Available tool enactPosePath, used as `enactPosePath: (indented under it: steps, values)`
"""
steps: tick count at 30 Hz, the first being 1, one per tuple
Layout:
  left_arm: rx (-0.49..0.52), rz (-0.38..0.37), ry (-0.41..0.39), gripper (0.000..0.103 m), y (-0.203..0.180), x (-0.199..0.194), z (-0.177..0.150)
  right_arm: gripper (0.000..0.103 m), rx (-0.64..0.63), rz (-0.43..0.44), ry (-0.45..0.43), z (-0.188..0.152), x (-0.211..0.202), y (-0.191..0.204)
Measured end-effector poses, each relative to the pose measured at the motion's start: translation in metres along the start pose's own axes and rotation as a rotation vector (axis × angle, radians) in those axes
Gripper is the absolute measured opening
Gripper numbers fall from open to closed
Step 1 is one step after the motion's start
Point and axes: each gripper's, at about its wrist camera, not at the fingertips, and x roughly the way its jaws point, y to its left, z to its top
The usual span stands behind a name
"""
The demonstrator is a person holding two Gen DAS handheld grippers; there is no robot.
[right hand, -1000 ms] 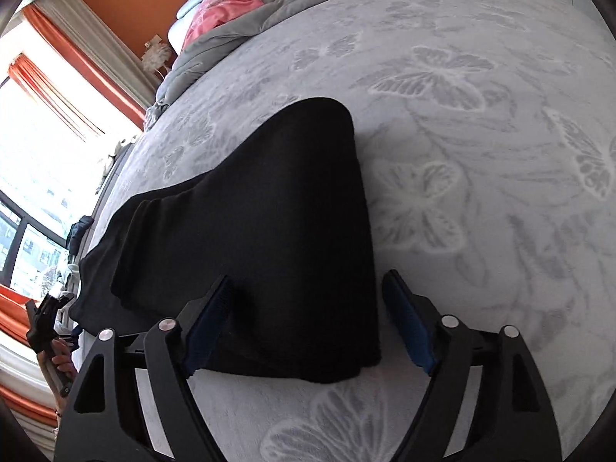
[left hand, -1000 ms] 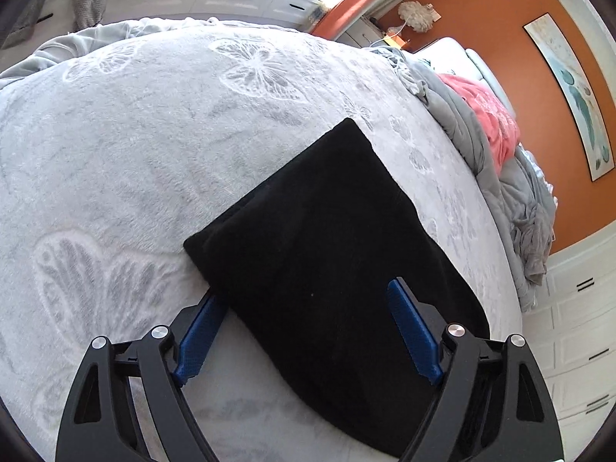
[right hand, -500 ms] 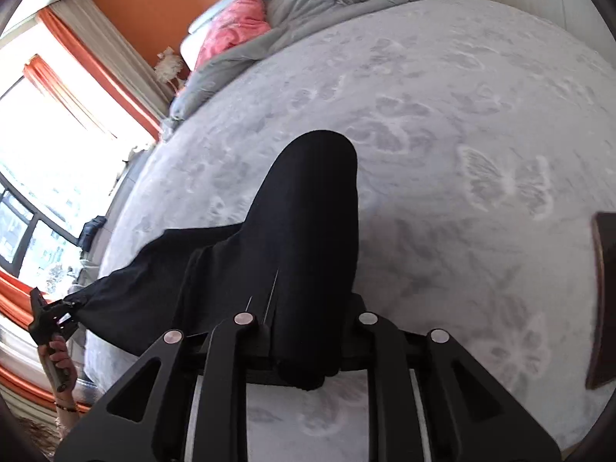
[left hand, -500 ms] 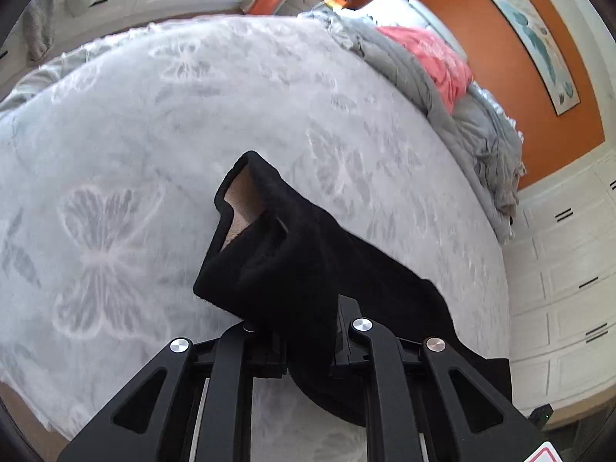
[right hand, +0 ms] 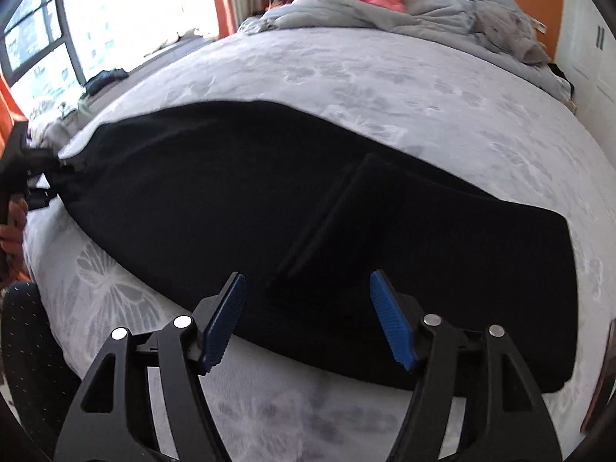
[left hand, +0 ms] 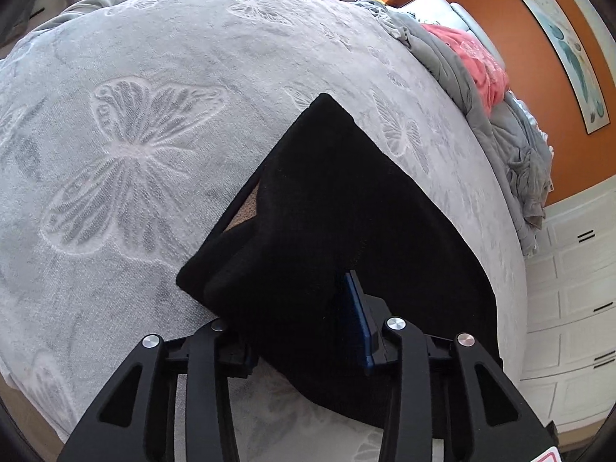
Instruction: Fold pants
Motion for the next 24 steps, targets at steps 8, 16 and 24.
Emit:
enactPosePath:
  steps: [8,16,24]
  values:
    - [-0.027,-0.063,-0.004,0.039,0.004,0.006,0.014,0.015,0.153,-0.004,-0.132,0.038,-0.034,-0.013]
    - [-0.051,-0.093,0.008,0.041,0.010,0.006,0.013,0.033,-0.063,0.075,-0.005,0.035,0.018,0.061]
    - [-0.061,-0.114,0.024,0.041,0.013,0.004,0.013,0.003,0.072,0.234,0.018,0.117,0.052,0.065]
